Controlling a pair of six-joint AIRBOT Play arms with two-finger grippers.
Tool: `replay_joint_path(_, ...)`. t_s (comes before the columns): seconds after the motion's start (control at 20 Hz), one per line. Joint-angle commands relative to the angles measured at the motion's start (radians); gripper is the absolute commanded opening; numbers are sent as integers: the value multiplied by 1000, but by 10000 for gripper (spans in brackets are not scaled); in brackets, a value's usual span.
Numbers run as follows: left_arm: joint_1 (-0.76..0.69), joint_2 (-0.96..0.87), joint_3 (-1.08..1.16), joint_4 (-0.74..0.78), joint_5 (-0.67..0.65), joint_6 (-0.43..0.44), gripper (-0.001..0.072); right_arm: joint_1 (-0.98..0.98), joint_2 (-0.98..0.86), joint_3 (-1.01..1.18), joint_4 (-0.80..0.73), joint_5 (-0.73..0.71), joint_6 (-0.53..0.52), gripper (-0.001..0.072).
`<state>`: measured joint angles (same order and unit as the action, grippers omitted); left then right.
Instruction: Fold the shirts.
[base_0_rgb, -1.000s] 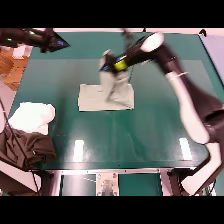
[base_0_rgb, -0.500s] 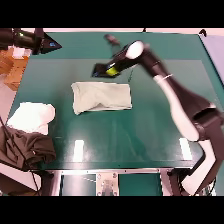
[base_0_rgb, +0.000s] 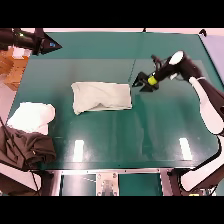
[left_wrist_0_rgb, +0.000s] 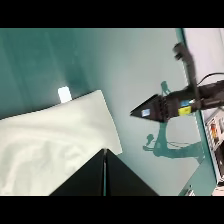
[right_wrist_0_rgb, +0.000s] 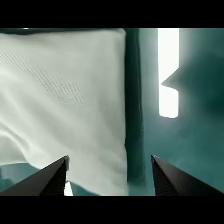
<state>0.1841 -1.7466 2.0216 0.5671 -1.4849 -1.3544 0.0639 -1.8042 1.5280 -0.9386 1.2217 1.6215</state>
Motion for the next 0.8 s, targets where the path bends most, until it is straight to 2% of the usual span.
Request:
replay_joint_path(0.0,0,0,0,0,1,-3,24,30,-13,-203,173,-190,-76,594)
replay_joint_path(0.2,0,0,0,0,3,-3,24,116,-69,-203,427,-251,-201,593)
replay_joint_path(0.25,0,0,0,0,2,-3,24,130,-73,-194,445,-262,-210,588)
replay_joint_path(0.3,0,0,0,0,0,-2,24,140,-73,-181,444,-268,-212,496)
replay_joint_path(0.35,0,0,0,0,-1,-2,24,140,-73,-164,445,-263,-217,242)
replay_joint_path(0.4,0,0,0,0,-3,-2,25,135,-70,-144,444,-254,-219,101)
replay_joint_path(0.45,0,0,0,0,-8,-2,24,122,-57,-124,438,-245,-219,21)
replay_joint_path(0.55,0,0,0,0,-21,-3,24,79,7,-100,351,-248,-190,19)
replay_joint_path(0.65,0,0,0,0,-27,-3,25,-15,96,-96,175,-236,-117,18)
replay_joint_path(0.75,0,0,0,0,-27,-3,25,-162,177,-97,47,-164,-84,17)
